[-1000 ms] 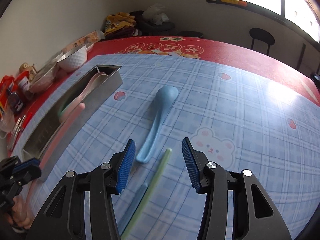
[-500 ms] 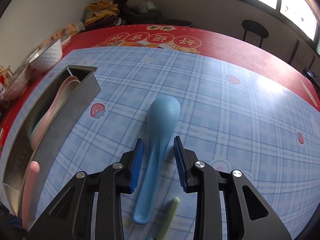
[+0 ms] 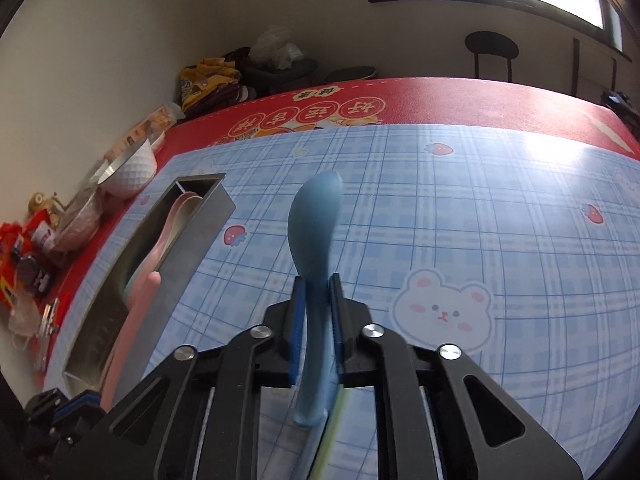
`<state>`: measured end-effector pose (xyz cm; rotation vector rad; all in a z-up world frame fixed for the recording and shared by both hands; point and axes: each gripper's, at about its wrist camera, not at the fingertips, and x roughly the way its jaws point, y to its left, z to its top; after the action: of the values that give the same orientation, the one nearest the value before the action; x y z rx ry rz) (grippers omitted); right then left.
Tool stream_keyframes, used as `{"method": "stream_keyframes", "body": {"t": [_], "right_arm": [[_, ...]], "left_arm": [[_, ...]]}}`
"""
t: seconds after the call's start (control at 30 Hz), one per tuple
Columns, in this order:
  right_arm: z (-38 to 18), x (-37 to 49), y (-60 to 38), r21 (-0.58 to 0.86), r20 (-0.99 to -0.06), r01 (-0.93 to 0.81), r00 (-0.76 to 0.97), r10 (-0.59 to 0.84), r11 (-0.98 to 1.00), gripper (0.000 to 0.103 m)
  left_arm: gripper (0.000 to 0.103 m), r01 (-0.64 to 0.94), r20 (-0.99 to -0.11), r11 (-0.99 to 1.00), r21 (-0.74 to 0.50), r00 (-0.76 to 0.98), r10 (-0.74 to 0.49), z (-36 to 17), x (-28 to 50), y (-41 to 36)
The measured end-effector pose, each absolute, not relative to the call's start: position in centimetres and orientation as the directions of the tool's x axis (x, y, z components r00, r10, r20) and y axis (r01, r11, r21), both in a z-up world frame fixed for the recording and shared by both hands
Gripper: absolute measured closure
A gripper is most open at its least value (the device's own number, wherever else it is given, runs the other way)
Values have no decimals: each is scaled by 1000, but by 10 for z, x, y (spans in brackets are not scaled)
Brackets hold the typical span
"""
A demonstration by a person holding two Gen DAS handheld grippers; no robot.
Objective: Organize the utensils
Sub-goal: 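Close the right gripper on the blue spoon and lift it while the left lifts the pink chopstick, then lower the pink chopstick into the steel basket and open the left gripper while the right holds the blue spoon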
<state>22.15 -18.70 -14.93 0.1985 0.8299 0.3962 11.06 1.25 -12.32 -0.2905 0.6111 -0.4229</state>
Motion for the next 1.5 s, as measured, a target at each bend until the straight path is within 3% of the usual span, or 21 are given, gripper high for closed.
{"method": "stream_keyframes", "body": {"t": [0.27, 0.67, 1.07, 1.4, 1.43, 1.5], "right_arm": [[-159, 208, -191, 348, -674, -249, 604, 426, 904, 100], [-157, 219, -149, 296, -716, -370, 524, 461, 880, 98], [-153, 215, -119, 301, -728, -451, 460, 508, 840, 97], [-152, 221, -76, 280, -759, -497, 409, 506, 821, 97], [-153, 221, -73, 278, -764, -496, 406, 503, 823, 96], [-156, 223, -70, 276, -771, -484, 405, 492, 831, 73]], "left_arm": [[97, 294, -500, 883, -366, 738, -453, -123, 110, 9], [97, 265, -484, 884, -385, 758, -438, -122, 107, 17], [97, 272, -383, 886, -375, 825, -416, -89, 88, 35], [97, 156, -400, 895, -418, 853, -336, -77, 92, 85], [97, 150, -401, 897, -416, 855, -329, -77, 92, 87], [97, 142, -402, 899, -413, 858, -321, -76, 91, 90]]}}
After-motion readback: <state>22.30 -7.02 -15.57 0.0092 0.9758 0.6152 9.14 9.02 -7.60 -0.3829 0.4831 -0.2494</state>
